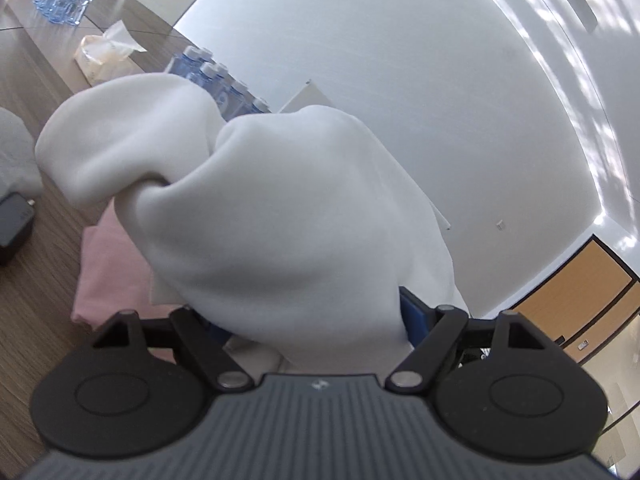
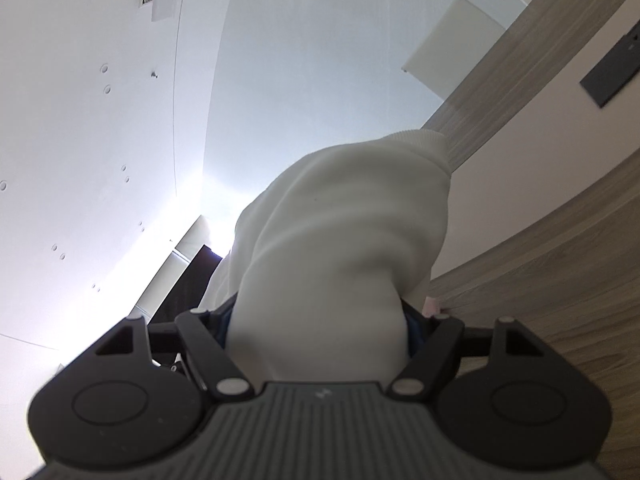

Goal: Fold clothes
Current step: 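Carry the sweatshirt bundle with both tools toward the pink garment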

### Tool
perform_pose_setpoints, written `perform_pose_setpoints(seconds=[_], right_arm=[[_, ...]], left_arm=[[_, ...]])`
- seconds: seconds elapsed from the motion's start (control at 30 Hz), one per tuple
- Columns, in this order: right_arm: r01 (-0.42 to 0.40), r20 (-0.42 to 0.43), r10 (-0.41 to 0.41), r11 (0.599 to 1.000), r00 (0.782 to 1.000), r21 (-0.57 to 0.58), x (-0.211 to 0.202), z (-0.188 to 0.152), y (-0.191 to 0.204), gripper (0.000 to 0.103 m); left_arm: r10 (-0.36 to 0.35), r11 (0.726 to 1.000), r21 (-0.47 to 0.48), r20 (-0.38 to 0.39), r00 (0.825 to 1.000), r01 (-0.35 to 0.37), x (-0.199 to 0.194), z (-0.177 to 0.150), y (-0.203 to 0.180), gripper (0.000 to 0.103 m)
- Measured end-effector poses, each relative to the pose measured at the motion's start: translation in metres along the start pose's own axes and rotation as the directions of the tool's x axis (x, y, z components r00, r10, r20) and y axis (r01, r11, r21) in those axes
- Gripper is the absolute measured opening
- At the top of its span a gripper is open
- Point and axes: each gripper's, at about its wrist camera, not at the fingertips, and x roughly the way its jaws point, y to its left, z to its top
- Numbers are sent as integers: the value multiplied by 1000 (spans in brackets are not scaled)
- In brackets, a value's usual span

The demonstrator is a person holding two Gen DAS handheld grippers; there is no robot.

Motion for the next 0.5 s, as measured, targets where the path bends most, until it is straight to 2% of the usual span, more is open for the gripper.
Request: perform_pose_setpoints(seconds=[0.17,0.3,0.33,0.4,0.5], right_arm=[[-17,-49,17,1000,999,11,61,-15,14,79],[-20,-55,19,1000,998,-21,100,-32,36,79],[-11,-52,9,999,999,-32,109,-35,36,79],[7,-46,-10,998,999,-56,128,-40,36,80],[104,-72,-110,991,991,-88,147,-75,15,79]], left_arm=[[62,997,-41,54,997,-60,-16,23,34,78],[54,997,-55,91,994,-49,-21,39,49,78],[42,998,-60,96,994,-37,-13,42,48,78],[21,995,-95,86,996,-13,-2,47,71,78],[29,987,-160,32,999,-24,25,40,115,78]])
